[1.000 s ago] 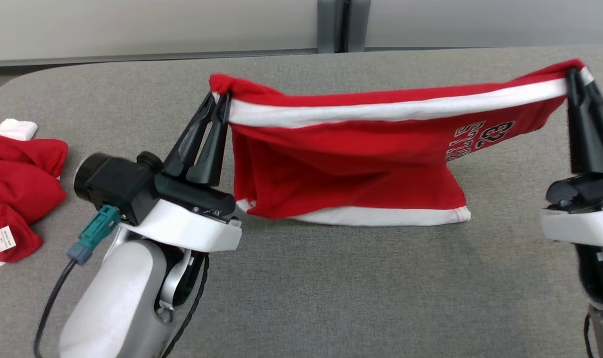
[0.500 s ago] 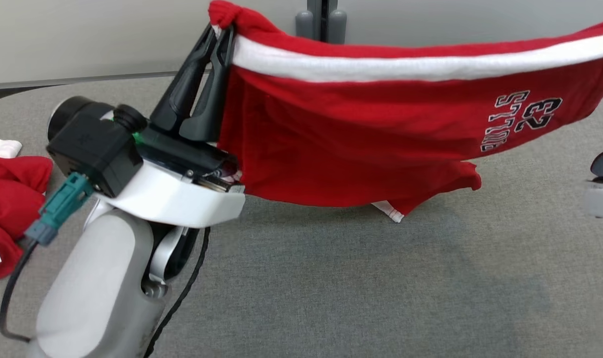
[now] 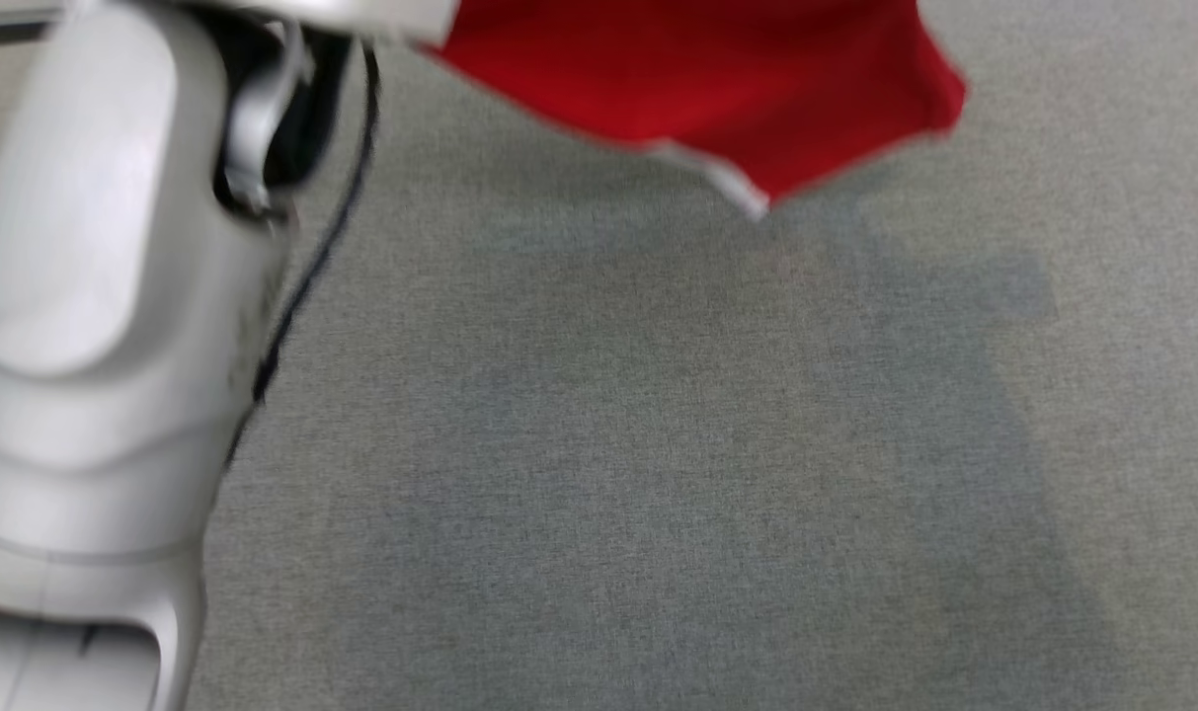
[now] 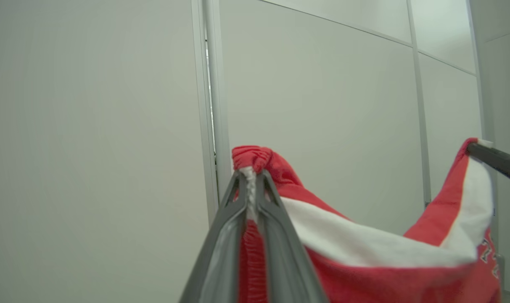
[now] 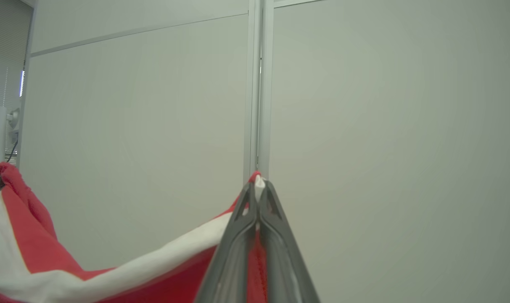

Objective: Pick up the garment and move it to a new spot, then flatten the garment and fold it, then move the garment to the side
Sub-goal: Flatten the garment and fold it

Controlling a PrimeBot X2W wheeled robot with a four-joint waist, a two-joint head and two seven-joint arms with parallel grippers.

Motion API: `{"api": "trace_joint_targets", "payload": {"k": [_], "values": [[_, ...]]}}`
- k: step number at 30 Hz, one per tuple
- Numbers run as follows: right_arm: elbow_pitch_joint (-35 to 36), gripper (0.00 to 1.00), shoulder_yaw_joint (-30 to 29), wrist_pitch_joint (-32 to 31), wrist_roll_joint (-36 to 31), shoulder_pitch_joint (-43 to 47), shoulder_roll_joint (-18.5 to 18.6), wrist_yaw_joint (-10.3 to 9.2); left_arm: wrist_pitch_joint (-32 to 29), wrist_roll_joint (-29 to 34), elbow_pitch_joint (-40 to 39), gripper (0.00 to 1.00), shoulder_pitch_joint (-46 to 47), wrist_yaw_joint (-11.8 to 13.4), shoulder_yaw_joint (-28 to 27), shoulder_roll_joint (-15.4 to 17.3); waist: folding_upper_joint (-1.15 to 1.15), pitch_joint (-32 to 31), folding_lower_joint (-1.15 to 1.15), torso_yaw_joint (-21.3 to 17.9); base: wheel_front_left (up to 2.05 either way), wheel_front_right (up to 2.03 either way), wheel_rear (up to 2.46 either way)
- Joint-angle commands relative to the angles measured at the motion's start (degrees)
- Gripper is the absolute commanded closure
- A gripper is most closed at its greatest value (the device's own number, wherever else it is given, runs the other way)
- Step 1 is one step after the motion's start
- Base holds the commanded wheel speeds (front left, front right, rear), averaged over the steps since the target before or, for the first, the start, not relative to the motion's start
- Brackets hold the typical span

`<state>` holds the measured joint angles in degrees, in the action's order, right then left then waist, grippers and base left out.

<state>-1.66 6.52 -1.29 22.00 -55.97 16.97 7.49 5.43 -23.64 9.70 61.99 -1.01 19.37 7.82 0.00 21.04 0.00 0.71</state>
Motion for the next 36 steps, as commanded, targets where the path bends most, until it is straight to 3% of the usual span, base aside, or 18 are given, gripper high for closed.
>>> {"api": "trace_joint_targets", "payload": {"k": [1, 9, 14, 19, 27, 36], "values": [[-1.2, 1.0, 0.4, 0.7, 0.3, -1.9, -0.1, 0.0, 0.6, 0.3, 1.4, 1.0, 1.9, -0.4, -0.6, -0.1, 0.0, 1.7, 0.0, -0.5, 0.0, 0.0, 0.0], [-22.1, 1.0, 9.3, 7.2, 1.8, -16.3, -3.8, 0.0, 6.9, -2.4, 25.2, 1.0, 12.6, -2.2, -2.6, -2.6, 0.0, 3.9, 0.0, -1.6, 0.0, 0.0, 0.0], [-34.0, 1.0, 14.4, 11.4, 4.3, -13.7, -7.5, 0.0, 9.1, -4.2, 39.4, 1.0, 9.9, -4.0, -2.5, -3.7, 0.0, 4.1, 0.0, -2.6, 0.0, 0.0, 0.0], [-43.3, 1.0, 18.1, 14.7, 8.6, -6.8, -10.0, 0.0, 9.8, -6.4, 48.9, 1.0, 4.1, -4.3, -3.6, -4.4, 0.0, 4.0, 0.0, -3.0, 0.0, 0.0, 0.0], [-46.9, 1.0, 21.8, 16.6, 13.8, 8.2, -10.2, 0.0, 9.8, -5.3, 45.6, 1.0, -11.2, -4.5, -6.8, -4.7, 0.0, 1.9, 0.0, -3.1, 0.0, 0.0, 0.0], [-29.7, 1.0, 14.8, 16.6, 10.0, 30.6, -7.3, -0.01, 9.8, 2.2, 27.3, 1.0, -34.8, -5.7, -9.7, -4.8, 0.0, -4.2, 0.0, -1.9, 0.0, 0.0, 0.0]]}}
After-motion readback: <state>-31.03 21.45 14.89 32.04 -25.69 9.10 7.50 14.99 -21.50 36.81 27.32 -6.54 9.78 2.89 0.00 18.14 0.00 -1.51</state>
